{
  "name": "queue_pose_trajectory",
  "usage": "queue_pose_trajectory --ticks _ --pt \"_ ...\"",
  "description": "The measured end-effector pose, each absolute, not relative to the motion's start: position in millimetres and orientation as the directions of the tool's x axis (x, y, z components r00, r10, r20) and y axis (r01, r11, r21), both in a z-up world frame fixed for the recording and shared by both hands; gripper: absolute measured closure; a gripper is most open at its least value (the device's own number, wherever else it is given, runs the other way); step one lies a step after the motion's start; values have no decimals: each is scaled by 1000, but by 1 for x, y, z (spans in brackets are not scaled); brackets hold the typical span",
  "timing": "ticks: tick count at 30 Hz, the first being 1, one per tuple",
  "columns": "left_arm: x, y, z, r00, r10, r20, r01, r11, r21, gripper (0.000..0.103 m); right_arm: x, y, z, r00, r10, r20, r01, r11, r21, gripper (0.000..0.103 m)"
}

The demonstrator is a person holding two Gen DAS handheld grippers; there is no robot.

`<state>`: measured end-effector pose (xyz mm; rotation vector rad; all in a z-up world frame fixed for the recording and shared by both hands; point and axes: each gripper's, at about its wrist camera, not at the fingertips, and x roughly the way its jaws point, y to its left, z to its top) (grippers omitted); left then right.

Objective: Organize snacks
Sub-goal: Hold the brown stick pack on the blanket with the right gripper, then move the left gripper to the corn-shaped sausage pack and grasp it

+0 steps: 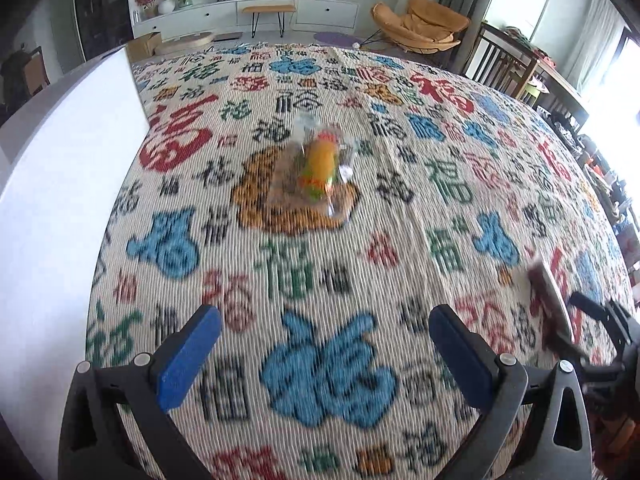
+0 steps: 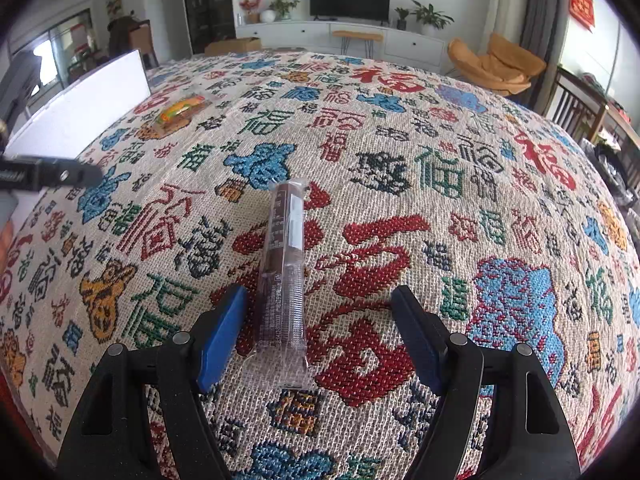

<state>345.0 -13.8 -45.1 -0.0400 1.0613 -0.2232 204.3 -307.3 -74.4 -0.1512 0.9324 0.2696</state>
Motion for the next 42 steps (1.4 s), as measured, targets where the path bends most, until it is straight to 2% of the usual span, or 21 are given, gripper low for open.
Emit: queue_pose_trajectory --ticks 8,9,10,11,12,17,21,24,27,29,30,31,33,39,42 --pt "439 -27 -61 454 -177 -873 116 983 -139 2 204 -307 -74 566 164 -808 -293 956 -12 26" --pt "442 -32 -64 458 -154 -875 124 986 -108 8 204 -307 -74 566 164 -808 -293 956 -12 26" --pt "439 -37 -64 489 -112 -865 143 989 -47 32 204 -307 -74 566 164 -808 -293 956 -12 26" --pt "432 -42 -63 516 -91 -852 167 986 -4 41 204 -307 -74 566 164 -808 -293 956 -12 26" --pt "427 -43 -61 514 -122 -849 193 981 -24 58 204 -307 -74 566 164 -808 -294 956 -12 26" --pt "380 -27 -52 490 -178 -854 204 975 -86 64 204 -308 -74 566 164 -808 -294 956 -12 26" --pt "311 -3 -41 463 -248 -851 160 968 -195 75 204 -308 -75 566 164 -808 -294 956 -12 26" --pt "258 4 -39 437 -285 -853 159 958 -239 76 204 -307 -75 566 164 -808 -294 956 -12 26" --pt "216 0 -43 431 -280 -858 174 959 -225 76 204 -307 -75 566 163 -808 -294 956 -14 26" --pt "196 -3 -47 443 -264 -857 163 963 -212 72 204 -308 -75 567 162 -808 -294 956 -14 26" --pt "192 -3 -50 442 -263 -858 153 964 -217 56 204 -308 -75 567 162 -808 -294 956 -15 26" --pt "190 -4 -53 440 -264 -859 142 964 -224 29 204 -308 -75 567 161 -808 -294 956 -15 26" --pt "186 -7 -53 481 -252 -840 131 968 -215 7 204 -308 -75 567 162 -808 -293 956 -14 26" --pt "187 -17 -64 514 -187 -837 136 981 -136 6 203 -307 -75 568 161 -807 -294 956 -16 26" --pt "186 -25 -69 526 -155 -836 159 984 -83 0 203 -307 -75 568 161 -807 -294 956 -16 26"
